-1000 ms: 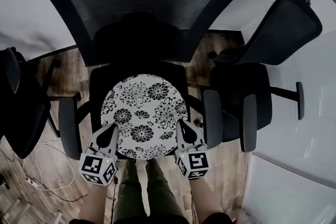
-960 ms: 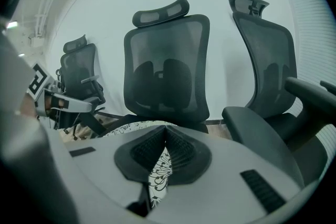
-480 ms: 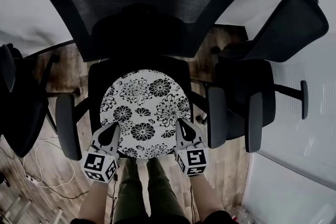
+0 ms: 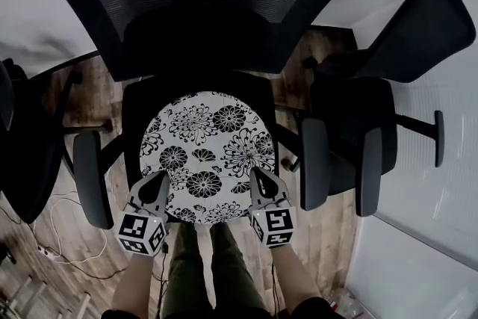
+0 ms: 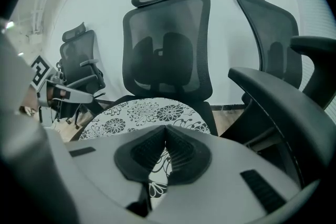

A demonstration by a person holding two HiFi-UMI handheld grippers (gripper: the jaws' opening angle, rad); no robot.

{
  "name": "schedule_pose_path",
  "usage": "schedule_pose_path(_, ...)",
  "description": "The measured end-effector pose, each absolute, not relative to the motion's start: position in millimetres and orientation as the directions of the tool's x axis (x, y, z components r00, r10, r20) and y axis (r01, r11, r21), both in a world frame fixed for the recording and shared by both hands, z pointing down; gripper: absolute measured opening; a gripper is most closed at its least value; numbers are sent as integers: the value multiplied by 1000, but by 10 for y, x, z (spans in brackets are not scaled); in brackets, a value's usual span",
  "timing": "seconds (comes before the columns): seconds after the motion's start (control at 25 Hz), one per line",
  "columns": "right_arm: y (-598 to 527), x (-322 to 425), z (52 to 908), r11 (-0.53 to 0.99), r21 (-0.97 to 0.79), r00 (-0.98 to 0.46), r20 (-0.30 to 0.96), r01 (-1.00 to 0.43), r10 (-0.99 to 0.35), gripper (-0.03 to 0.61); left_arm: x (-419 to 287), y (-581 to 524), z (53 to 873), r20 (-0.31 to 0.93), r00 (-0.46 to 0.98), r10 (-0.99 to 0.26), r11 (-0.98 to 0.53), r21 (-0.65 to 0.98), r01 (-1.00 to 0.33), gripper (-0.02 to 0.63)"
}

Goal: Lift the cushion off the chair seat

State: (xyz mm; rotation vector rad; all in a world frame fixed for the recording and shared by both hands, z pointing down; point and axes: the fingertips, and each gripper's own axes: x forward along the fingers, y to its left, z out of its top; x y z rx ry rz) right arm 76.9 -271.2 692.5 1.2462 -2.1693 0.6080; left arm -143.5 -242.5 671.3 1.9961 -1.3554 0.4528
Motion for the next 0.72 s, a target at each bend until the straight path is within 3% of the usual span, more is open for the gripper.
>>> schedule_pose_path(0.72, -2654, 788, 7315, 469, -99, -398, 696, -878, -598, 17, -1501, -2342, 7112, 660, 364, -657, -185, 327, -927, 12)
